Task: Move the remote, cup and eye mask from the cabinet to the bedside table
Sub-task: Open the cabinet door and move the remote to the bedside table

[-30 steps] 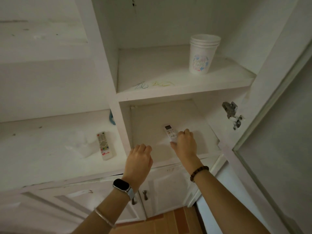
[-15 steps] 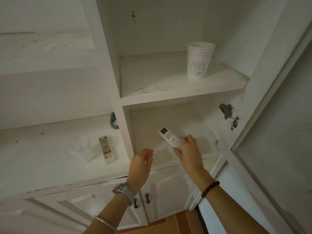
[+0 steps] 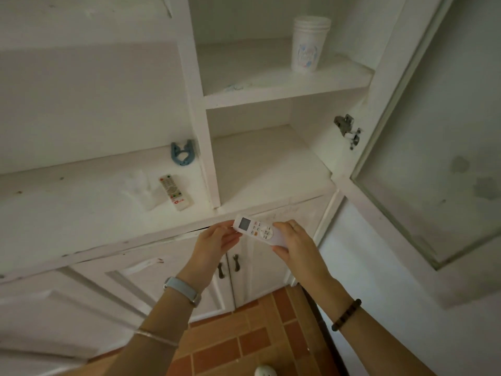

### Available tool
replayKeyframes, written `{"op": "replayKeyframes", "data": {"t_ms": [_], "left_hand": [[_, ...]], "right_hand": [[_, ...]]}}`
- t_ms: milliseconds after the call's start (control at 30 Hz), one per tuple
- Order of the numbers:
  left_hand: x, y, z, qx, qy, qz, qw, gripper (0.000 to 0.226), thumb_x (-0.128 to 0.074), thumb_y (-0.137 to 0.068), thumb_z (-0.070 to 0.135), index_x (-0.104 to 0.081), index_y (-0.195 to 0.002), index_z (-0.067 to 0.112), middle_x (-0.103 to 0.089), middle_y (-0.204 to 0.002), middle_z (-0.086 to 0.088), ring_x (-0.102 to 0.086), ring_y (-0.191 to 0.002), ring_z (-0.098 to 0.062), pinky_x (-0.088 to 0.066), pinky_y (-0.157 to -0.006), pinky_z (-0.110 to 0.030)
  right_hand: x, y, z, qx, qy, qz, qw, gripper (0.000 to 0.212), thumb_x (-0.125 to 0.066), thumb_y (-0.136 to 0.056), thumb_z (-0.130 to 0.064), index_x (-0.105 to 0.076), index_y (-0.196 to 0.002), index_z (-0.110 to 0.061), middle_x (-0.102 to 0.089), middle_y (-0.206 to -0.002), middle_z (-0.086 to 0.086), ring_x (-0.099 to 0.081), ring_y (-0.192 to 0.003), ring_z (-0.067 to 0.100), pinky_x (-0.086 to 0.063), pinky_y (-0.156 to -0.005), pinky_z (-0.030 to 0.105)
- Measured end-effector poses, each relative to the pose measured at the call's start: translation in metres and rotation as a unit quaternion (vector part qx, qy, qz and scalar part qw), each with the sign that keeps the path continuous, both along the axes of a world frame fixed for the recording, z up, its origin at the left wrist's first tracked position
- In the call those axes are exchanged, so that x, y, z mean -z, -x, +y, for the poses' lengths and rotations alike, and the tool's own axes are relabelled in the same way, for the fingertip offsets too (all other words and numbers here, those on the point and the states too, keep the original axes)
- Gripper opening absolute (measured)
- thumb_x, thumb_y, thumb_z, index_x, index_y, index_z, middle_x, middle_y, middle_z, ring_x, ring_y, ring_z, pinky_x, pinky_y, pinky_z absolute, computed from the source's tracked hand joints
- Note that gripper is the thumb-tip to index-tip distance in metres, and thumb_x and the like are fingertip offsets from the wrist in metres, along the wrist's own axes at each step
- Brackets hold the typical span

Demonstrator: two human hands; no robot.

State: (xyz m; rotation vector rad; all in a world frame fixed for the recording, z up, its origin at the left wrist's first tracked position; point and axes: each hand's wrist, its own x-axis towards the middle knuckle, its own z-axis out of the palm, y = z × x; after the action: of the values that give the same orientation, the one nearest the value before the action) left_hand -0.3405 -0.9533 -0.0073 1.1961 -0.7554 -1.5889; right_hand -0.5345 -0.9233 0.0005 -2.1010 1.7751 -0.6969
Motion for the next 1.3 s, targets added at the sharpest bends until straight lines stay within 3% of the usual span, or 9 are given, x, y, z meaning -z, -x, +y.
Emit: {"op": "replayKeyframes", "data": {"t_ms": [167,333,700,800,933,1133,1300], "left_hand": [[0.006,-0.024,0.039,0.003,-0.025,0.032,0.999,0.030,-0.036,-0.096,0.003,-0.063,-0.110,0.000,-0.070,-0.106,-0.016,-0.066,-0.102,-0.026,-0.049,-0.093,-0.036],[0.014,-0.043,0.073,-0.023,-0.030,0.050,0.998,0.030,-0.035,-0.096,0.001,-0.063,-0.108,-0.001,-0.070,-0.106,-0.018,-0.066,-0.102,-0.028,-0.049,-0.093,-0.036],[0.030,-0.079,0.184,-0.231,-0.046,0.075,0.969,0.029,-0.035,-0.098,0.003,-0.061,-0.109,0.000,-0.072,-0.100,-0.016,-0.067,-0.098,-0.025,-0.052,-0.089,-0.032],[0.040,-0.082,0.232,-0.317,-0.052,0.100,0.942,0.028,-0.035,-0.098,0.003,-0.060,-0.108,-0.001,-0.073,-0.096,-0.015,-0.067,-0.097,-0.026,-0.051,-0.088,-0.034],[0.048,-0.087,0.308,-0.414,-0.057,0.114,0.902,0.027,-0.036,-0.098,0.004,-0.061,-0.108,-0.001,-0.070,-0.105,-0.018,-0.067,-0.098,-0.026,-0.051,-0.089,-0.035],[0.039,-0.093,0.429,-0.533,-0.048,0.104,0.838,0.031,-0.032,-0.100,0.006,-0.052,-0.122,-0.004,-0.064,-0.116,-0.020,-0.062,-0.108,-0.028,-0.045,-0.095,-0.037],[0.031,-0.094,0.528,-0.621,-0.035,0.099,0.777,0.029,-0.033,-0.100,0.005,-0.056,-0.116,-0.002,-0.064,-0.116,-0.022,-0.064,-0.106,-0.028,-0.050,-0.094,-0.037]], "right_hand": [[0.006,-0.019,0.034,-0.010,-0.028,0.016,0.999,0.047,-0.066,-0.088,-0.017,-0.050,-0.132,-0.012,-0.053,-0.123,0.005,-0.051,-0.114,0.018,-0.041,-0.088,0.020],[0.013,-0.036,0.055,-0.046,-0.048,0.030,0.997,0.048,-0.066,-0.089,-0.018,-0.048,-0.134,-0.013,-0.051,-0.123,0.004,-0.051,-0.114,0.017,-0.047,-0.089,0.026],[0.028,-0.083,0.087,-0.237,-0.068,0.062,0.967,0.052,-0.064,-0.090,-0.026,-0.045,-0.137,-0.017,-0.048,-0.134,0.004,-0.048,-0.122,0.019,-0.042,-0.098,0.028],[0.033,-0.100,0.107,-0.323,-0.067,0.076,0.941,0.051,-0.064,-0.090,-0.026,-0.045,-0.136,-0.015,-0.048,-0.131,0.005,-0.048,-0.122,0.021,-0.041,-0.099,0.028],[0.037,-0.131,0.142,-0.427,-0.063,0.094,0.897,0.047,-0.065,-0.089,-0.025,-0.047,-0.131,-0.013,-0.050,-0.123,0.005,-0.051,-0.114,0.020,-0.042,-0.092,0.027],[0.034,-0.189,0.220,-0.571,-0.051,0.096,0.814,0.046,-0.068,-0.086,-0.024,-0.050,-0.127,-0.012,-0.053,-0.119,0.006,-0.054,-0.109,0.021,-0.046,-0.088,0.030],[0.028,-0.230,0.301,-0.657,-0.014,0.121,0.744,0.045,-0.067,-0.087,-0.029,-0.051,-0.126,-0.013,-0.055,-0.116,0.005,-0.055,-0.106,0.020,-0.047,-0.086,0.030]]}}
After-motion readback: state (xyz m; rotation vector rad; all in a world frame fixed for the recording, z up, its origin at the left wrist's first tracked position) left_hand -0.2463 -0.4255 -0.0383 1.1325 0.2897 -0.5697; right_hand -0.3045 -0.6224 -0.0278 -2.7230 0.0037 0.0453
